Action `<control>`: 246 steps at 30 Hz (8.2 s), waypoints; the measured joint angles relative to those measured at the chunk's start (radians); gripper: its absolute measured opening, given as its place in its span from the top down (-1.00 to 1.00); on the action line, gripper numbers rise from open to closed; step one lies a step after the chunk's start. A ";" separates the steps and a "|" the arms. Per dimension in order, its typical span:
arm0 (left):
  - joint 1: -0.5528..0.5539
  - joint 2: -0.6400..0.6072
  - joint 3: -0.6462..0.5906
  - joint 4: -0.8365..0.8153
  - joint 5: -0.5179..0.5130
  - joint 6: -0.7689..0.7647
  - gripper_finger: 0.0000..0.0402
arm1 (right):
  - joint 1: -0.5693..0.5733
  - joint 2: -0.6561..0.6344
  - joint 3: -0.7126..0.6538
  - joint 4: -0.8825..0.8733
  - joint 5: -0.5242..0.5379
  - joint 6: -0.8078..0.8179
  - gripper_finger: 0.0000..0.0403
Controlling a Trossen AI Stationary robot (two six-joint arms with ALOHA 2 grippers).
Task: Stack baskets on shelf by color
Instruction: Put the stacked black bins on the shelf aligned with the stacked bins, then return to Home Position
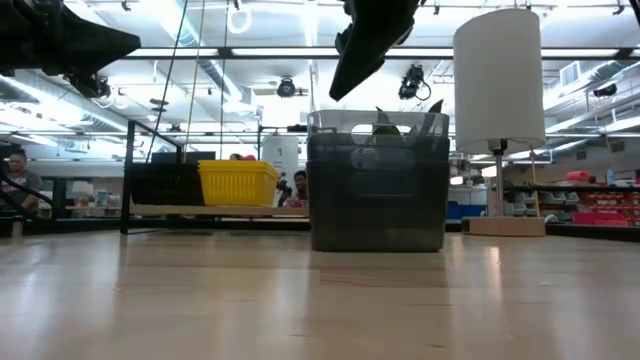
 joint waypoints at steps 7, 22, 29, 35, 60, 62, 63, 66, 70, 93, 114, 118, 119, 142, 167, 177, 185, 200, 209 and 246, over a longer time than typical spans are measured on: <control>0.000 0.000 0.000 0.000 0.000 0.000 0.91 | 0.035 0.000 0.000 -0.017 0.065 0.038 -0.35; 0.000 0.000 0.000 -0.002 -0.002 -0.017 0.94 | 0.040 -0.026 0.000 -0.269 0.052 0.097 -0.30; 0.000 0.000 0.000 -0.002 -0.007 -0.017 0.89 | 0.040 -0.027 0.000 -0.243 -0.008 0.003 -0.24; 0.000 0.000 0.000 -0.001 -0.034 -0.026 0.88 | 0.039 -0.016 -0.009 -0.158 -0.014 0.034 -0.24; 0.001 0.013 0.000 0.015 -0.052 -0.051 0.89 | 0.048 0.186 -0.036 -0.061 -0.028 0.115 -0.21; 0.001 0.013 0.000 0.010 -0.052 -0.051 0.89 | 0.046 0.192 -0.034 -0.061 -0.032 0.114 -0.19; 0.001 0.013 0.000 0.012 -0.052 -0.052 0.88 | 0.046 0.192 -0.034 -0.061 -0.033 0.113 -0.16; 0.001 0.013 0.000 0.012 -0.052 -0.052 0.86 | 0.044 0.191 -0.035 -0.060 -0.031 0.113 -0.07; 0.001 0.013 0.000 0.012 -0.052 -0.052 0.84 | 0.044 0.189 -0.036 -0.060 -0.024 0.107 0.11; 0.001 0.013 0.000 0.013 -0.054 -0.052 0.88 | 0.036 0.192 -0.036 -0.081 -0.010 0.068 0.92; 0.001 0.013 0.000 0.015 -0.054 -0.053 0.87 | 0.047 0.195 0.215 -0.322 0.148 0.033 0.92; 0.001 0.013 0.000 0.015 -0.054 -0.053 0.84 | 0.046 0.194 0.261 -0.344 0.161 0.014 0.92; 0.001 0.013 0.000 0.015 -0.054 -0.053 0.84 | 0.044 0.194 0.269 -0.347 0.163 0.011 0.92; 0.001 0.013 0.000 0.021 -0.054 -0.053 0.86 | -0.097 0.195 0.281 -0.290 0.158 -0.124 0.92; 0.001 0.013 0.000 0.029 -0.054 -0.053 0.82 | -0.427 0.196 0.281 -0.184 0.056 -0.368 0.92; 0.001 0.013 0.000 0.029 -0.054 -0.052 0.86 | -0.469 0.196 0.228 -0.140 -0.020 -0.384 0.92; 0.001 0.013 0.000 0.029 -0.054 -0.052 0.83 | -0.460 0.197 0.192 -0.119 -0.014 -0.375 0.91; 0.001 0.013 0.000 0.029 -0.054 -0.052 0.81 | -0.459 0.196 0.191 -0.097 -0.062 -0.342 0.64; 0.001 0.013 0.000 0.030 -0.054 -0.053 0.83 | -0.446 0.195 0.223 -0.121 -0.066 -0.280 0.30; 0.001 0.013 0.000 0.037 -0.054 -0.062 0.81 | -0.397 0.195 0.525 -0.319 -0.052 -0.265 0.10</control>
